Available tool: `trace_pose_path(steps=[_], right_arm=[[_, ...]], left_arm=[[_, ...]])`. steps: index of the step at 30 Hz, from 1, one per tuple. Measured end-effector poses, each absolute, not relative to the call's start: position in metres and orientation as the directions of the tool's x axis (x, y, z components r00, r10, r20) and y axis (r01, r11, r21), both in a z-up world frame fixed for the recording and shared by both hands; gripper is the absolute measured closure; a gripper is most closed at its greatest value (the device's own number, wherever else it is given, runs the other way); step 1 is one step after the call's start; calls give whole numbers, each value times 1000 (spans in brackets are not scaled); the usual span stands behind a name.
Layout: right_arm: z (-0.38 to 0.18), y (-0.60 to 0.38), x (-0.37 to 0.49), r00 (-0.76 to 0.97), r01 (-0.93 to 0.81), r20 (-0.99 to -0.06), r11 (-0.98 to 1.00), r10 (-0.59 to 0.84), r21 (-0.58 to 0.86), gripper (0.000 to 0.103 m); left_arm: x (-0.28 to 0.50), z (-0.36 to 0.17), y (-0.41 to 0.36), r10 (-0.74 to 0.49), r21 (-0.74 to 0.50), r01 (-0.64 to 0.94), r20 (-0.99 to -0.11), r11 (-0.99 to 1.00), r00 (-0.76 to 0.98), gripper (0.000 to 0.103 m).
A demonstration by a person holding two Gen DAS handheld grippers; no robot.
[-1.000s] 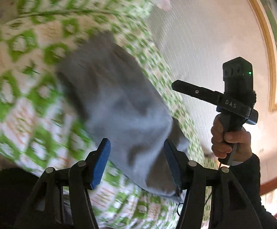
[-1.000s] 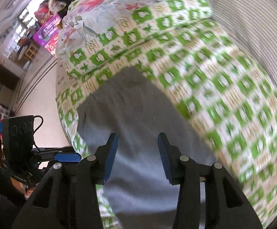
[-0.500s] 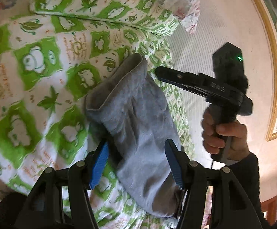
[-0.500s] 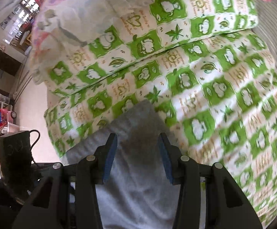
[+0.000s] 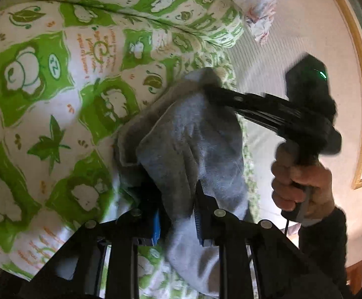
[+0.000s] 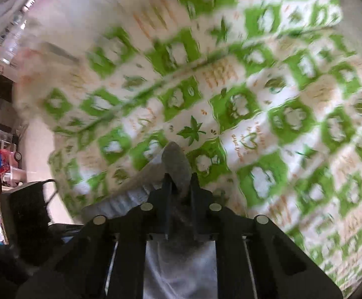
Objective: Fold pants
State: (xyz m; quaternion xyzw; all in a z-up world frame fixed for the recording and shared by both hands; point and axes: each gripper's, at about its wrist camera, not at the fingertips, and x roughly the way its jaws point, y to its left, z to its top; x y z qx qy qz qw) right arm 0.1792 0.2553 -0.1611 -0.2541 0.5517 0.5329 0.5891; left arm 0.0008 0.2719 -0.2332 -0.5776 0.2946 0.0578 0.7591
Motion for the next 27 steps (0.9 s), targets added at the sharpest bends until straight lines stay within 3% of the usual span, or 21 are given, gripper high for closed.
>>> trace_pose_path(steps=[3, 12, 16, 20, 23, 25, 27], right_arm=[[-125, 228, 178, -173, -898, -896, 308, 409, 314, 91], [-43, 137, 172, -118, -874, -854, 354, 507, 331, 91], [-22, 93, 169, -75, -865, -835, 381, 545, 327, 91], [-24, 72, 171, -56, -845, -841, 423, 538, 327, 91], [-37, 75, 172, -67, -840, -848, 429, 526, 332, 91], [-47, 83, 172, -72, -837, -853, 433, 517, 333, 91], [-56, 98, 173, -87, -835, -854, 430, 513, 343, 91]], left_arm=[[4, -216, 264, -263, -854, -388, -486, 348, 833, 92], [20, -131, 202, -299, -835, -224, -411, 502, 861, 91], [13, -113, 179, -260, -777, -229, -449, 587, 855, 91], [-1, -109, 172, -113, -655, -315, -524, 688, 844, 91], [-6, -114, 180, -12, -564, -371, -561, 737, 828, 77], [1, -129, 195, -22, -562, -394, -592, 727, 805, 44], [3, -147, 211, -52, -594, -393, -593, 702, 804, 41]])
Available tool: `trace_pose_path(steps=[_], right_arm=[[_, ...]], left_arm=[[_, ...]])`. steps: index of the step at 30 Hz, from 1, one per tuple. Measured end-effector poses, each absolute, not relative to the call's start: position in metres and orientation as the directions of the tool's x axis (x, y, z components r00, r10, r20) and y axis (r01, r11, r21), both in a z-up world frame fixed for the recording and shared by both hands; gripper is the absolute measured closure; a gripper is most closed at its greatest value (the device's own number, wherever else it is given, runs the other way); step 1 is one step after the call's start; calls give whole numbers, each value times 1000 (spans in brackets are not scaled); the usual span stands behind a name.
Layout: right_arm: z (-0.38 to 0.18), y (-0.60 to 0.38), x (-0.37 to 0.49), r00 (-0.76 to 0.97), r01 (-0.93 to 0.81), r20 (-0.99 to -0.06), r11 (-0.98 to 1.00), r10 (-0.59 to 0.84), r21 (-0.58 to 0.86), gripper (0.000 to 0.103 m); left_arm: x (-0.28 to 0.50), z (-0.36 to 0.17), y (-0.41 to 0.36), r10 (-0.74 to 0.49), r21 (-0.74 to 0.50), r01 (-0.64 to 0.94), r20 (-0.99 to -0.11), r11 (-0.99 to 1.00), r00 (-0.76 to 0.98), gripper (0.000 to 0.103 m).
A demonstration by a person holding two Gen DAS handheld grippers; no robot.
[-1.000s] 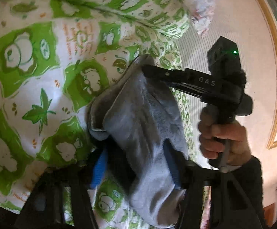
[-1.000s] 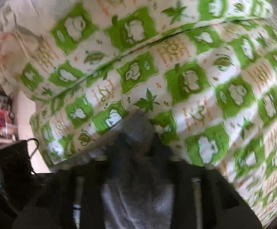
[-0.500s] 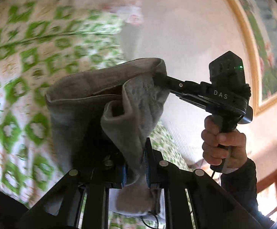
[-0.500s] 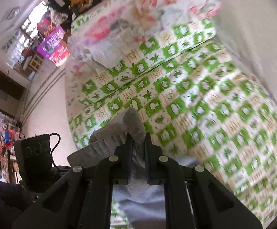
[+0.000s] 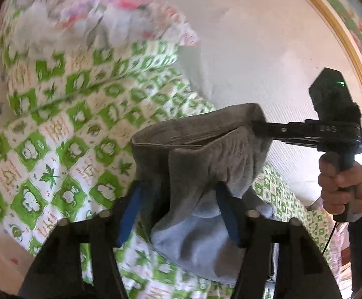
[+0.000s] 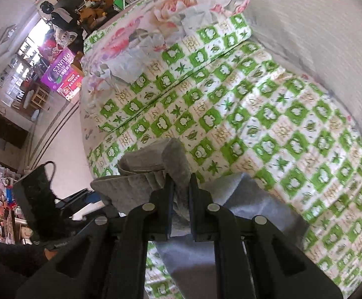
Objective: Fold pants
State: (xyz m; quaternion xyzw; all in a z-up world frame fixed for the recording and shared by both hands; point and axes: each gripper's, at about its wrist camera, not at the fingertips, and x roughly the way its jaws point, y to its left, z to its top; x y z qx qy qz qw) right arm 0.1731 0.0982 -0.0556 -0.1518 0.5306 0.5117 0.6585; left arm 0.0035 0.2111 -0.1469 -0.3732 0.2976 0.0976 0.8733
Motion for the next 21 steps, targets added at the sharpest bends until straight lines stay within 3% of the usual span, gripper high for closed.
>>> trace_pose_path(steps=[8, 11, 19, 20, 21], right_arm=[[-52, 113, 161, -123, -859, -853, 377, 507, 347, 91], [-50, 106, 160, -123, -859, -855, 377, 505, 346, 91], [-39, 73, 175, -82, -835, -849, 430, 522, 345, 91], [-38, 69, 175, -79, -833, -848, 432, 525, 345, 91], [-36, 62, 175, -76, -832, -847, 435, 527, 345, 91]], left_arm=[[22, -174, 234, -159, -659, -298, -540, 691, 826, 33], [28, -176, 236, -235, -710, -217, -480, 670, 845, 33], [-15, -131, 212, -230, -735, -85, -318, 673, 920, 48], [-18, -125, 207, -239, -737, -67, -302, 673, 923, 53], [-19, -117, 198, -261, -738, -40, -288, 674, 921, 65]])
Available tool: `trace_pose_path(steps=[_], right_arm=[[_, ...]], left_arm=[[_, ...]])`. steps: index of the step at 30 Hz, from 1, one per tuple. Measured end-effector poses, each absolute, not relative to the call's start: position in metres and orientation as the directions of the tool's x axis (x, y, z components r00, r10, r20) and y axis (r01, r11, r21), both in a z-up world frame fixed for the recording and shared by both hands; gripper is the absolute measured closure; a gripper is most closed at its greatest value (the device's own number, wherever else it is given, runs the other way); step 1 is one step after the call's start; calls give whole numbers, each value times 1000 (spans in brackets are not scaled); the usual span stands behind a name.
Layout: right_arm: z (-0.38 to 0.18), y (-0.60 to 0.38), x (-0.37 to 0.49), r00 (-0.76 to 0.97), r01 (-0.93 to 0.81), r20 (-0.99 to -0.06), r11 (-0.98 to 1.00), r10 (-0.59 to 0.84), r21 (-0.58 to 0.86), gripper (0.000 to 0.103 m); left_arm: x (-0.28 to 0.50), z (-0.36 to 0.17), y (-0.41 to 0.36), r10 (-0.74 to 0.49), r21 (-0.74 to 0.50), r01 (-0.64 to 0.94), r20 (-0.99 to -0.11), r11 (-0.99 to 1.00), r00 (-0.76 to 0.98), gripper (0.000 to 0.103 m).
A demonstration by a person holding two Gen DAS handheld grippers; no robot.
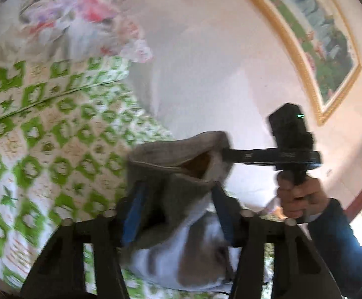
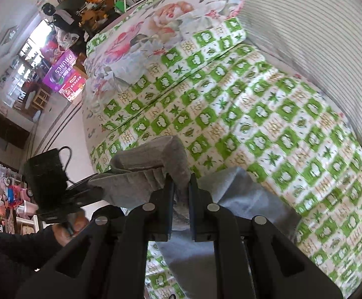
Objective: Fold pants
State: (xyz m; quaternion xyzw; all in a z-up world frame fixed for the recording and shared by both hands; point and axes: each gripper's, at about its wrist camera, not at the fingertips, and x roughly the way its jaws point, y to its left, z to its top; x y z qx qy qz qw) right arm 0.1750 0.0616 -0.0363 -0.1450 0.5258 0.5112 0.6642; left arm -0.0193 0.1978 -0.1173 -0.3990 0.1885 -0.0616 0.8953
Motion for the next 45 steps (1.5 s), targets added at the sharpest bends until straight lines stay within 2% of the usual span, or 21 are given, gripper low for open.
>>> trace_pose_path(steps=[1, 2, 3, 5, 8, 9, 10, 11, 12, 14, 19, 22, 28, 30, 32, 36, 38, 39, 40, 41, 45], right_arm=[[-35, 58, 174, -73, -831, -847, 438, 526, 343, 91], [-34, 50, 172, -65, -831, -849, 442, 524, 336, 91], [-33, 46, 171, -60, -831, -850, 445, 524, 333, 91], [-29, 31, 169, -47, -827, -846, 454, 531, 331, 91], [-23, 10, 169, -36, -817, -837, 467, 546, 340, 91], [-21, 2, 169, -33, -811, -833, 472, 552, 345, 91], [-21, -2, 169, -35, -809, -832, 473, 554, 349, 91], [-21, -7, 169, -29, -807, -835, 479, 550, 344, 92], [-22, -9, 169, -28, -807, -837, 482, 547, 342, 92], [-24, -12, 168, -34, -803, -837, 483, 546, 348, 92], [-26, -12, 164, -36, -797, -838, 490, 544, 353, 92], [-25, -10, 166, -38, -788, -839, 500, 543, 359, 92], [-21, 3, 167, -47, -796, -838, 487, 543, 360, 92], [-21, 7, 166, -51, -798, -836, 481, 547, 363, 92], [-21, 10, 166, -54, -798, -834, 478, 550, 367, 92], [-21, 13, 162, -57, -807, -838, 469, 543, 359, 92], [-19, 11, 159, -57, -811, -837, 464, 544, 357, 92], [-18, 9, 159, -56, -811, -836, 463, 546, 356, 92], [-18, 8, 158, -54, -810, -835, 464, 548, 357, 92], [-17, 5, 158, -52, -809, -834, 467, 550, 358, 92], [-17, -13, 160, -38, -794, -833, 489, 552, 360, 92]], left_arm=[[-17, -113, 193, -272, -735, -29, -287, 677, 918, 72], [-14, -107, 184, -292, -728, -8, -284, 685, 913, 73], [-10, -100, 173, -312, -714, 19, -282, 700, 907, 78], [-1, -89, 151, -329, -667, 42, -310, 744, 892, 80], [-6, -80, 139, -272, -629, -8, -348, 778, 897, 78], [-13, -79, 141, -245, -621, -36, -362, 783, 899, 62], [-20, -78, 143, -210, -605, -75, -387, 793, 898, 23], [-25, -80, 145, -161, -580, -117, -405, 806, 900, 8], [-35, -81, 148, -100, -550, -152, -400, 821, 911, 4], [-39, -87, 151, -76, -505, -153, -404, 850, 912, 4], [-16, -98, 145, -271, -532, 13, -410, 847, 871, 4], [-22, -101, 133, -328, -515, 89, -395, 853, 858, 4], [-14, -106, 119, -389, -427, 188, -454, 885, 802, 4], [-5, -108, 115, -354, -368, 180, -489, 912, 797, 4], [3, -113, 116, -346, -361, 172, -504, 917, 791, 4], [-1, -105, 122, -317, -376, 143, -455, 915, 832, 7], [-4, -101, 125, -308, -392, 127, -442, 911, 843, 18], [-5, -102, 127, -321, -411, 132, -434, 902, 842, 38], [-4, -105, 127, -340, -428, 138, -440, 893, 831, 64], [-1, -106, 123, -358, -439, 145, -453, 887, 816, 74], [1, -98, 92, -387, -432, 178, -464, 884, 797, 80]])
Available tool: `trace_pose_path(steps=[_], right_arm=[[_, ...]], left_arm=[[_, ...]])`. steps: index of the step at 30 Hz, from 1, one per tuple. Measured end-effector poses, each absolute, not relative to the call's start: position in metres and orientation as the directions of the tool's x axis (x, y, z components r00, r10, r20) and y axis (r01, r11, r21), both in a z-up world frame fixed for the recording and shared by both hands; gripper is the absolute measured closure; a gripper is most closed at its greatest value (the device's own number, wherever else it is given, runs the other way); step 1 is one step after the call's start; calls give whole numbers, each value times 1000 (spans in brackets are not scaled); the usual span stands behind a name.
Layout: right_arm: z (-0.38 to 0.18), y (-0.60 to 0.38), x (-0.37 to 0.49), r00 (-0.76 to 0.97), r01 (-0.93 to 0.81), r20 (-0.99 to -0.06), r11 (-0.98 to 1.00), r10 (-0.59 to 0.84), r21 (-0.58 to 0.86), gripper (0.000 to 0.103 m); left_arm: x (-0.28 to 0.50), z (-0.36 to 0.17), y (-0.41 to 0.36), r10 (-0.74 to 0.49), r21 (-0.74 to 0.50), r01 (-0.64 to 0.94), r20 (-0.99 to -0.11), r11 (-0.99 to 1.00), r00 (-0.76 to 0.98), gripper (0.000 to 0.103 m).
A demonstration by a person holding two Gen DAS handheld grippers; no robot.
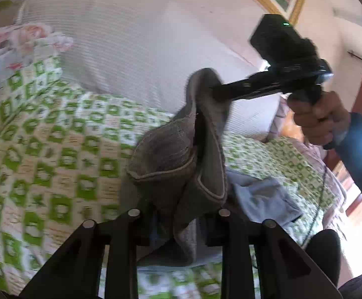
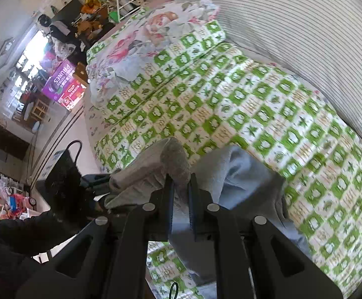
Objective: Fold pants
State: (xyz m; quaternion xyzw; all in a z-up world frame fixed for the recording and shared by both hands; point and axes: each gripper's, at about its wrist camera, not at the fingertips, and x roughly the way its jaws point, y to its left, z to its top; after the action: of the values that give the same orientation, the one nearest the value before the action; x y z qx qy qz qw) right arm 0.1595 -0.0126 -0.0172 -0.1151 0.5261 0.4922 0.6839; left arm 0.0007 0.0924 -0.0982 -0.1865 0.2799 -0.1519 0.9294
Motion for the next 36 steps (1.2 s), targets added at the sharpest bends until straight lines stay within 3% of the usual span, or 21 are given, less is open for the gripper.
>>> trace_pose_path(steps=[13, 20, 28, 36], right_arm=[[0, -145, 174, 76, -700, -791, 598, 607, 390, 91], [-14, -232, 175, 135, -612, -758, 655, 638, 443, 92], [-78, -318, 171, 162, -471, -717, 691, 679, 548, 91], [-62, -362, 158, 245, -495, -577, 613, 779, 617, 92]], left_arm=[[24, -51, -18, -508, -447, 313, -428, 838, 748, 80], [41, -52, -94, -534, -376, 385, -495, 843, 685, 80], [51, -79, -153, -514, -302, 422, -596, 855, 616, 80], [47, -58, -187, -503, -222, 471, -586, 854, 636, 80]])
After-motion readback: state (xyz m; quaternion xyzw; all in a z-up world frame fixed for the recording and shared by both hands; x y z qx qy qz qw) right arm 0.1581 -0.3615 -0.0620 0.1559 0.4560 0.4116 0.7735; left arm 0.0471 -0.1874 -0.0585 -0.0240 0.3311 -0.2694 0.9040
